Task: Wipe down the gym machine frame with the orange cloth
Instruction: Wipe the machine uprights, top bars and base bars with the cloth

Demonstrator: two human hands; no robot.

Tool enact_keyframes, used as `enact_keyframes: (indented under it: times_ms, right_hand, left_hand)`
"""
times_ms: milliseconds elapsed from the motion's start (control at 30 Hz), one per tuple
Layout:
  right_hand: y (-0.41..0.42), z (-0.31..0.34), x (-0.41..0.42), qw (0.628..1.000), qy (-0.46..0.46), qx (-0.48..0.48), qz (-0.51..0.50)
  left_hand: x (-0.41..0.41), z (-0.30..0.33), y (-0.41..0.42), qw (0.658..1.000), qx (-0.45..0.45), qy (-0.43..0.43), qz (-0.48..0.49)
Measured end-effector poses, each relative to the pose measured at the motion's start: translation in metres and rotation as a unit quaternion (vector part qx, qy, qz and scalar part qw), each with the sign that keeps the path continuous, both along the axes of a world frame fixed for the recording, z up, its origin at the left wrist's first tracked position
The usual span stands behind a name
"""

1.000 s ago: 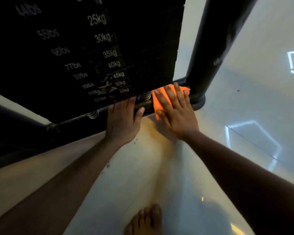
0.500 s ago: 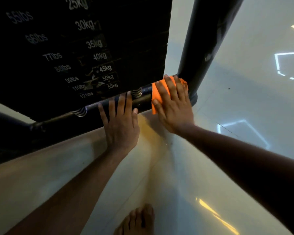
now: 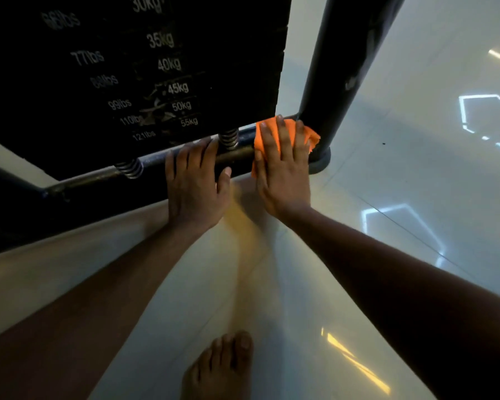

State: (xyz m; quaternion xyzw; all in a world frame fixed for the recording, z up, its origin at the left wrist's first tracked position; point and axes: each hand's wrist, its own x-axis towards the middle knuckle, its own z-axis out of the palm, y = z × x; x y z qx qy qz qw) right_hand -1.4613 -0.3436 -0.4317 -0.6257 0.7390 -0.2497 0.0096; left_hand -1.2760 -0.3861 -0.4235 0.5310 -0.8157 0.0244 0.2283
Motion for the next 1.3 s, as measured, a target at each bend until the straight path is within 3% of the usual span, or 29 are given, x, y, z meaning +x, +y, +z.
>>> enact_keyframes:
  times_ms: [167,233,333,433,533,600,700,800,867,967,1033,1133,1200,1300]
  right_hand:
    - [-0.003,0.001,-0.024,0.987,0.099,0.021,0.125]
    - [-0.005,0.006,-0.046,0.992,0.081,0.027,0.092]
    - [-0.005,0.012,-0.006,1.000,0.005,0.023,-0.001]
    - [-0.003,0.016,0.029,0.998,0.001,0.044,0.052]
    - [-0.004,0.017,-0.020,0.989,0.086,0.050,0.113]
    - [-0.003,0.022,-0.047,0.992,0.077,0.062,0.083]
    - [-0.001,0.026,-0.012,0.998,0.012,0.058,0.026]
    - [0.004,0.021,0.017,0.994,0.027,0.043,0.093]
    - [0.002,0.022,-0.010,0.988,0.066,0.047,0.134]
    - [-0.003,0.026,-0.044,0.993,0.059,0.068,0.078]
    - [-0.002,0.027,-0.021,0.997,0.017,0.064,0.027]
    - [0.003,0.020,0.014,0.994,0.020,0.052,0.094]
    - [-0.001,0.022,-0.008,0.986,0.063,0.059,0.141]
    - [-0.005,0.026,-0.038,0.992,0.056,0.067,0.088]
  left_hand:
    - [0.005,-0.005,-0.001,1.000,-0.016,-0.012,-0.015]
    - [0.003,-0.004,0.000,1.000,-0.003,-0.005,-0.007]
    - [0.001,-0.001,-0.001,1.000,0.008,0.011,-0.001]
    - [0.000,0.003,-0.001,1.000,0.004,0.020,0.006]
    - [0.002,0.005,-0.001,1.000,0.009,0.019,-0.002]
    - [0.003,0.005,-0.001,1.000,0.015,0.004,-0.010]
    - [0.003,0.004,-0.003,1.000,0.025,-0.013,-0.013]
    - [0.003,0.004,-0.004,1.000,0.021,-0.017,-0.016]
    - [0.005,0.004,-0.004,0.999,0.029,-0.015,-0.018]
    - [0.005,0.004,-0.004,0.999,0.049,-0.021,-0.012]
    - [0.003,0.006,-0.005,0.998,0.061,-0.021,-0.010]
    - [0.004,0.008,-0.005,0.998,0.065,-0.020,-0.012]
    - [0.007,0.008,-0.005,0.998,0.063,-0.021,-0.017]
    - [0.007,0.009,-0.005,0.997,0.068,-0.020,-0.023]
